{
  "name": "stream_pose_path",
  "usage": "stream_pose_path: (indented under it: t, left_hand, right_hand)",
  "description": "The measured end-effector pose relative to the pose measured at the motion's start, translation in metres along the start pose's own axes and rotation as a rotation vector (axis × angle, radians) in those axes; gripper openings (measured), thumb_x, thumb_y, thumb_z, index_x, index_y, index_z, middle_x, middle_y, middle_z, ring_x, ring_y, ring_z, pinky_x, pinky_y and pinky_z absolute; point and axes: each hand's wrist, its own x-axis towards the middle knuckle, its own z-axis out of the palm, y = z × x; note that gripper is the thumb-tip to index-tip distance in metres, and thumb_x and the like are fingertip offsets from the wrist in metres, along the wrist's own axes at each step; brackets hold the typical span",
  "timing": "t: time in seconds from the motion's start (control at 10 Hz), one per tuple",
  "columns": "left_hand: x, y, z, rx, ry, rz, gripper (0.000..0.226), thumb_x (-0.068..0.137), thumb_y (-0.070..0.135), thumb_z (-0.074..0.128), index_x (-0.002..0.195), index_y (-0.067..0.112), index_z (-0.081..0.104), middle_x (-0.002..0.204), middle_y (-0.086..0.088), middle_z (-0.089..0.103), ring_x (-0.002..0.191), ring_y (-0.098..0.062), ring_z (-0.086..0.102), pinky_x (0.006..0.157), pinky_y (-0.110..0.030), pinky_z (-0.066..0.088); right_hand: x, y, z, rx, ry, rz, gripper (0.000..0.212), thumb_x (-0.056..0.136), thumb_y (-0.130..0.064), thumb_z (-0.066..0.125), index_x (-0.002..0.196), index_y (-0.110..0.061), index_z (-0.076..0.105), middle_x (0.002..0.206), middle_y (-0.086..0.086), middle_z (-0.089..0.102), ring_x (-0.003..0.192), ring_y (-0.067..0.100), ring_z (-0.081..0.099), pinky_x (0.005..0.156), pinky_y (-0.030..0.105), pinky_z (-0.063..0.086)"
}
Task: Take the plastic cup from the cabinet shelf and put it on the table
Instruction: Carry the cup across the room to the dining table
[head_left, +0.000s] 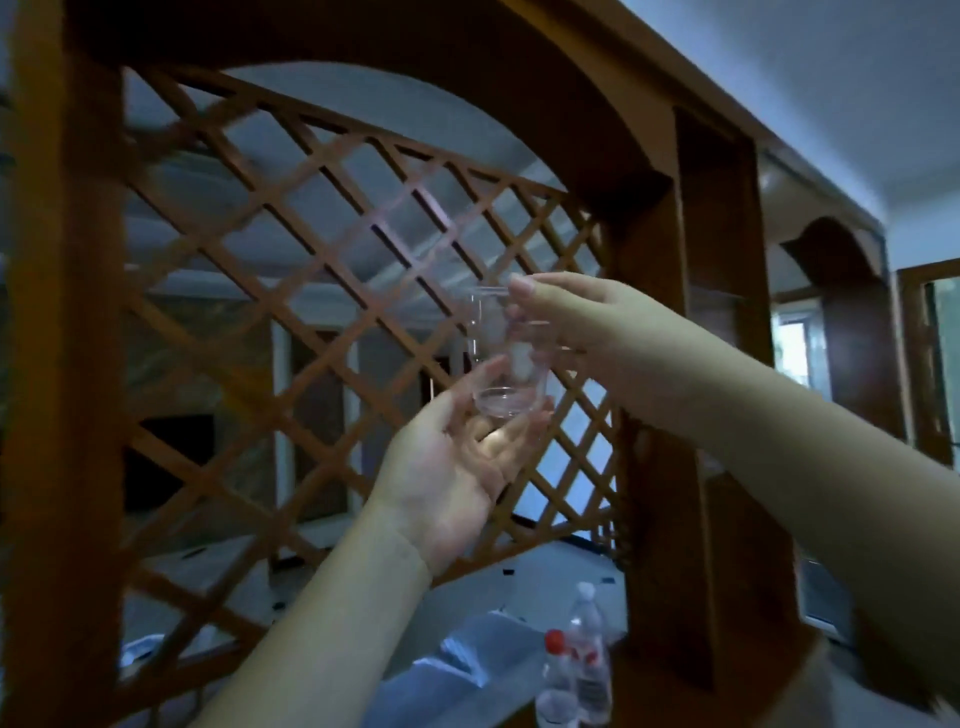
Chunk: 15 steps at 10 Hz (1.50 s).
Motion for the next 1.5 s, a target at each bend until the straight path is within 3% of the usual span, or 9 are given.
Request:
stream_pose_path:
  t: [0.1,0.3,0.5,0.7,0.9,1.0,1.1,1.3,1.5]
  left_hand:
    - [0.017,-0.038,0.013,-0.100,-0.093,-0.030,0.048,0.085,0.018,0.065,0.128,-0.001,0.058,0.131,-0.025,0.061,0.118,-0.037,0.061,0.082,-0.038,0.060]
    - [0.023,-0.098,0.039,-0.201,-0.096,-0.158,0.049,0.074,0.020,0.067,0.118,-0.002,0.064,0.115,-0.030,0.068,0.100,-0.038,0.070,0.079,-0.038,0.061]
    - [0.027,-0.152,0.035,-0.199,-0.071,-0.231,0.036,0.093,0.020,0.055,0.121,-0.003,0.059,0.112,-0.027,0.071,0.103,-0.038,0.069,0.082,-0.039,0.059]
    - [0.029,-0.209,0.016,-0.215,-0.078,-0.338,0.033,0.103,0.024,0.046,0.121,0.000,0.060,0.113,-0.021,0.072,0.104,-0.034,0.069,0.070,-0.033,0.060]
    - [0.029,-0.264,-0.008,-0.270,-0.071,-0.436,0.037,0.090,0.031,0.055,0.114,0.004,0.063,0.111,-0.024,0.072,0.096,-0.033,0.072,0.064,-0.033,0.060]
    - [0.030,-0.292,-0.010,-0.272,-0.052,-0.491,0.038,0.086,0.033,0.054,0.109,0.006,0.066,0.108,-0.020,0.074,0.092,-0.031,0.074,0.064,-0.035,0.062]
    - [0.026,-0.311,-0.010,-0.286,-0.127,-0.548,0.031,0.089,0.029,0.058,0.108,0.008,0.072,0.109,-0.016,0.074,0.099,-0.029,0.072,0.074,-0.037,0.061]
    - [0.013,-0.361,0.023,-0.291,-0.281,-0.726,0.051,0.075,0.032,0.069,0.120,0.009,0.066,0.121,-0.022,0.068,0.107,-0.035,0.068,0.090,-0.043,0.056]
    - [-0.002,-0.437,0.089,-0.259,-0.439,-0.891,0.044,0.083,0.036,0.063,0.121,0.015,0.067,0.128,-0.017,0.065,0.114,-0.035,0.064,0.100,-0.049,0.049]
  right_hand:
    - [-0.013,0.024,-0.034,-0.016,0.025,0.047,0.068,0.075,-0.062,0.068,0.128,-0.021,0.059,0.117,-0.004,0.070,0.104,0.007,0.068,0.094,0.032,0.052]
    - [-0.044,0.055,-0.079,0.021,0.148,0.125,0.064,0.071,-0.058,0.067,0.118,-0.015,0.063,0.111,0.010,0.072,0.104,0.023,0.069,0.093,0.035,0.055]
    - [-0.084,0.089,-0.088,-0.042,0.247,0.192,0.081,0.065,-0.061,0.069,0.133,-0.021,0.052,0.122,-0.002,0.065,0.111,0.013,0.064,0.101,0.038,0.048]
    - [-0.120,0.130,-0.082,-0.091,0.323,0.262,0.066,0.075,-0.055,0.069,0.133,-0.031,0.050,0.112,-0.017,0.065,0.097,-0.007,0.064,0.076,0.010,0.052]
    - [-0.152,0.162,-0.069,-0.094,0.433,0.390,0.067,0.069,-0.057,0.069,0.129,-0.032,0.053,0.115,-0.014,0.067,0.105,0.002,0.065,0.098,0.033,0.050]
    - [-0.170,0.177,-0.061,-0.148,0.498,0.409,0.071,0.066,-0.058,0.068,0.130,-0.034,0.052,0.117,-0.016,0.066,0.105,-0.002,0.063,0.092,0.027,0.052]
    - [-0.188,0.186,-0.065,-0.165,0.548,0.444,0.068,0.067,-0.054,0.069,0.130,-0.034,0.051,0.117,-0.016,0.066,0.104,-0.004,0.063,0.082,0.018,0.053]
    - [-0.238,0.194,-0.101,-0.238,0.680,0.527,0.068,0.067,-0.052,0.068,0.131,-0.036,0.049,0.114,-0.019,0.066,0.100,-0.008,0.062,0.076,0.010,0.052]
    - [-0.308,0.195,-0.162,-0.314,0.804,0.603,0.062,0.066,-0.055,0.073,0.123,-0.043,0.050,0.118,-0.016,0.066,0.109,0.000,0.062,0.089,0.024,0.054]
